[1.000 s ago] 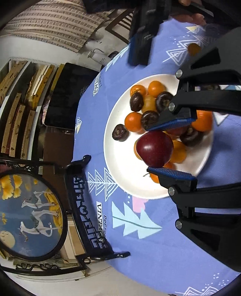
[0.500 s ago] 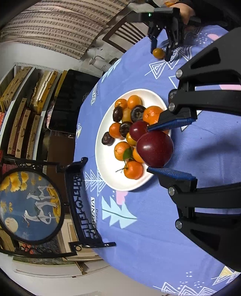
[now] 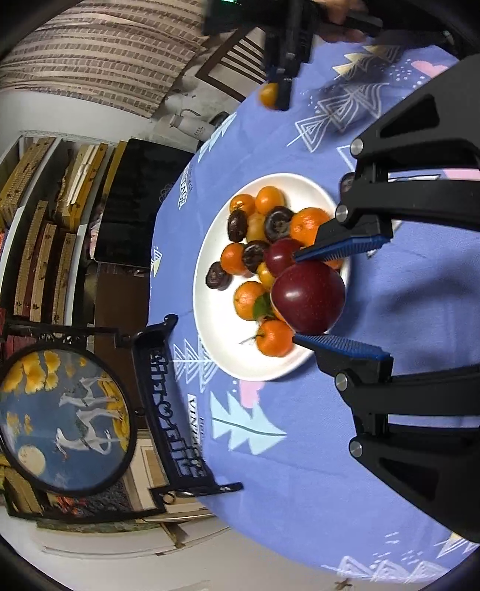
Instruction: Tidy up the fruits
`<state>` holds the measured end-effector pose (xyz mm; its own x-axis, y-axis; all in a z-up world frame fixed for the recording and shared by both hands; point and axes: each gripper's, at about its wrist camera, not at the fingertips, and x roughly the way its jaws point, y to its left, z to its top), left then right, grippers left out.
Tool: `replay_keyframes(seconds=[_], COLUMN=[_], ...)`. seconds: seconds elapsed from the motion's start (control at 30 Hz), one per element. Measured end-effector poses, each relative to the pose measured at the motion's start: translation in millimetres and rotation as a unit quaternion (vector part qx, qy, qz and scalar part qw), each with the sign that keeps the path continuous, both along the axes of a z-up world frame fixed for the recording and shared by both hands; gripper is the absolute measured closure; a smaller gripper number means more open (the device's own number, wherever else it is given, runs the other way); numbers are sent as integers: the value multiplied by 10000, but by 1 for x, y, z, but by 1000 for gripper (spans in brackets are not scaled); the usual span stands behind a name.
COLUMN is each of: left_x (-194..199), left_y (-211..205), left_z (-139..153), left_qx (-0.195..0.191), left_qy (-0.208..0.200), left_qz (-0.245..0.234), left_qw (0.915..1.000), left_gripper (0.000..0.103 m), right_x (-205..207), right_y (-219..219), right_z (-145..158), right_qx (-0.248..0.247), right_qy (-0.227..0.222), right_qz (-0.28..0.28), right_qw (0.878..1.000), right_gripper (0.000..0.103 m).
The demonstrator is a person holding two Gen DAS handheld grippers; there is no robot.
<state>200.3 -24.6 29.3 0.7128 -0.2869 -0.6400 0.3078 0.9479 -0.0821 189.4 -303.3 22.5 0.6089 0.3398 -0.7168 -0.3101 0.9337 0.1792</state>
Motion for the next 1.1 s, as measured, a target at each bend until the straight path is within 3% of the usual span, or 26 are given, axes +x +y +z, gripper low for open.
replay_keyframes(seconds=[0.13, 0.33, 0.37, 0.4, 0.47, 0.57, 0.67, 0.83, 0.97, 1.03, 1.07, 1.1], left_x=[37, 96, 99, 99, 91, 67, 37, -26, -45, -41, -37, -32], left_y=[-14, -23, -22, -19, -13, -7, -8, -27, -48, -59, -62, -65], left_z=[-2, -27, -29, -28, -21, -8, -7, -29, -49, -61, -67, -74], left_qx=[148, 144, 121, 75, -56, -70, 100, 618, 916, 1145, 1224, 1288], left_qy=[39, 486, 489, 438, 231, -91, -143, -68, 86, 236, 335, 506], left_qz=[16, 143, 159, 184, 250, 189, -61, -731, -1048, -1046, -1055, -1053], left_qw=[9999, 9986, 9986, 9988, 9994, 9998, 9998, 9954, 9902, 9876, 9863, 9848], left_gripper=[65, 64, 57, 42, 29, 28, 28, 28, 28, 35, 48, 51], right_x=[57, 134, 138, 139, 131, 110, 76, 17, -2, -5, -7, -9], right_y=[47, 100, 103, 104, 100, 85, 66, 31, 7, 0, -3, -4], right_z=[13, -8, -10, -9, -2, 6, 10, -3, -26, -31, -31, -30], right_qx=[176, 284, 268, 265, 349, 463, 598, 603, 834, 933, 971, 978], right_qy=[7, 201, 127, 54, -186, -368, -517, -816, -670, -594, -617, -690], right_qz=[368, 249, 197, 159, 14, -79, -108, -425, -632, -717, -741, -739], right_qw=[9992, 9991, 9994, 9995, 9992, 9982, 9968, 9939, 9923, 9913, 9906, 9901], right_gripper=[67, 66, 65, 62, 46, 45, 40, 31, 30, 30, 30, 30])
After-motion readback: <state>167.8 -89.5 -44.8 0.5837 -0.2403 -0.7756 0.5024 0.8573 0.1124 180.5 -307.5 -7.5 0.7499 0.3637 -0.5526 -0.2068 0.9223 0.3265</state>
